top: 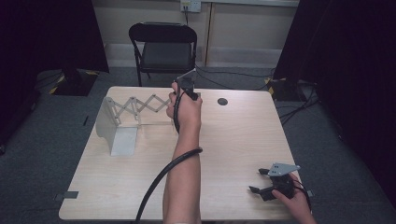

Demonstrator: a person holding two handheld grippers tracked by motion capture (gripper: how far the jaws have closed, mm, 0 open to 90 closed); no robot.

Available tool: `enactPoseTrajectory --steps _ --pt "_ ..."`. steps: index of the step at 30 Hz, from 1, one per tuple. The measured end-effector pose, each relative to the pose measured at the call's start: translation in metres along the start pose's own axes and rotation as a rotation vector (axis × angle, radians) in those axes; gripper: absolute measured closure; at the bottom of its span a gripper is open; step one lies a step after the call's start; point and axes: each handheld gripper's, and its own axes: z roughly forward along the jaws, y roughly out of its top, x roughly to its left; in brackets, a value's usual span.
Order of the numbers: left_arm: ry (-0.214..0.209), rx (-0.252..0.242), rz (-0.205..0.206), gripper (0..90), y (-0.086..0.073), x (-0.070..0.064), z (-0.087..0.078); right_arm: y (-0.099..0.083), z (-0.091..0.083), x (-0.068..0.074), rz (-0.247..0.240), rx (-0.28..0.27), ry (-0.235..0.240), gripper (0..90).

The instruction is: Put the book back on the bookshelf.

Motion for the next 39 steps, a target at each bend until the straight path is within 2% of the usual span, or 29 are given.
enactPoseTrajectory --steps 4,14,22,27,33,35,39 --pt "-0.012 -0.010 -0.008 49.9 -0.001 0.002 -0.002 0.000 0.000 0.000 -0.001 -0.001 0.000 16.7" --pt "-0.031 -0.014 0.010 48.0 -0.002 0.006 -0.009 0.000 0.000 0.000 -0.002 -0.001 -0.001 16.7" --pt "-0.071 -0.018 -0.002 46.7 -0.004 0.010 -0.016 0.000 0.000 0.000 -0.002 -0.001 -0.001 16.7" --pt "-0.085 -0.021 0.005 46.1 -0.005 0.012 -0.020 0.000 0.000 0.000 -0.003 -0.001 -0.001 16.7" --pt "-0.093 -0.008 0.009 46.0 -0.004 0.013 -0.026 0.000 0.000 0.000 -0.003 -0.001 -0.001 16.7" --pt "-0.088 -0.009 0.019 46.0 -0.004 0.012 -0.028 0.000 0.000 0.000 -0.002 -0.001 -0.001 16.6" --pt "-0.091 -0.019 0.013 46.1 -0.004 0.013 -0.030 0.000 0.000 0.000 -0.002 -0.001 -0.002 16.6"
